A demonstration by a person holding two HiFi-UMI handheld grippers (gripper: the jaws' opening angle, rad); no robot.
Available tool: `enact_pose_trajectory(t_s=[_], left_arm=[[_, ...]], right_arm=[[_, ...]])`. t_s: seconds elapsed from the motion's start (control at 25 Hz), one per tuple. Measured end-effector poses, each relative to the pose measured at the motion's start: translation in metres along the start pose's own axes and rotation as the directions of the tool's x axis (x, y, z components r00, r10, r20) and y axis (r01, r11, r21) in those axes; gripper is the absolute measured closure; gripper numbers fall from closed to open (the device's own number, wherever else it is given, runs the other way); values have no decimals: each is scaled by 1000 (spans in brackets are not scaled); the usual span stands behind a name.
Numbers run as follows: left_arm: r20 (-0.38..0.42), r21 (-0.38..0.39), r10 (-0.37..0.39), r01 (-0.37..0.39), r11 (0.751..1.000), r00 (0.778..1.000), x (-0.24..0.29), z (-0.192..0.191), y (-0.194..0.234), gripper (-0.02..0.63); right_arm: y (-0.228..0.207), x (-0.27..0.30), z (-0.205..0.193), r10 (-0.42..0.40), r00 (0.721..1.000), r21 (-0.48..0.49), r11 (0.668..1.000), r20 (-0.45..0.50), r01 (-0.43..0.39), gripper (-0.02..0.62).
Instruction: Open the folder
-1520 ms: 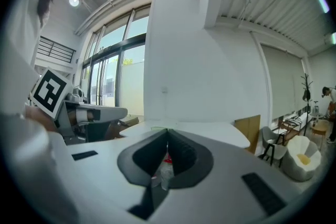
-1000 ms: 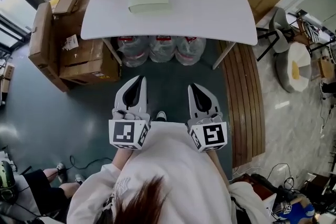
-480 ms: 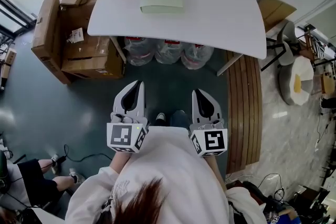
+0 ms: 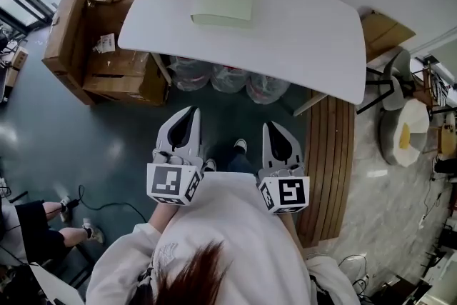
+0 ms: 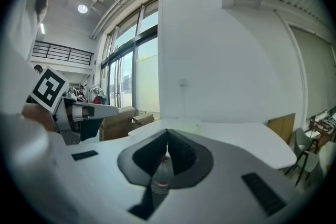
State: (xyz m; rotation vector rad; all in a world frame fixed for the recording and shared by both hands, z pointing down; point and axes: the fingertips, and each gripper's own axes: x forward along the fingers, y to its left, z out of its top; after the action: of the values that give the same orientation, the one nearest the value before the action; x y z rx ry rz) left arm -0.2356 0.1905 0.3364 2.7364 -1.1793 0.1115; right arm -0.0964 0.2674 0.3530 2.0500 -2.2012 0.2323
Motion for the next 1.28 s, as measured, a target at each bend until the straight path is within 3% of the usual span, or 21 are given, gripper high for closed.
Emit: enact_pose_trajectory(t_s=[0.2,0.44,0.84,1.28], left_arm=[[35,12,14,-15,1000,999,39,22,-25,598],[37,21,65,-65,998,997,65,22,-38,598],[50,34,127,-128,991,991,81,25,-47,598],[53,-3,94,-94,996,994,106,30,-35,598]], right_arm=[[-47,14,16,32,999,-9,999,9,-32,588],[-84,27,14,66,998,7,998,12,-66,588],[-113,37,10,98,995,28,995,33,-98,588],[-120,54,8,57,998,32,998,12,-57,588]])
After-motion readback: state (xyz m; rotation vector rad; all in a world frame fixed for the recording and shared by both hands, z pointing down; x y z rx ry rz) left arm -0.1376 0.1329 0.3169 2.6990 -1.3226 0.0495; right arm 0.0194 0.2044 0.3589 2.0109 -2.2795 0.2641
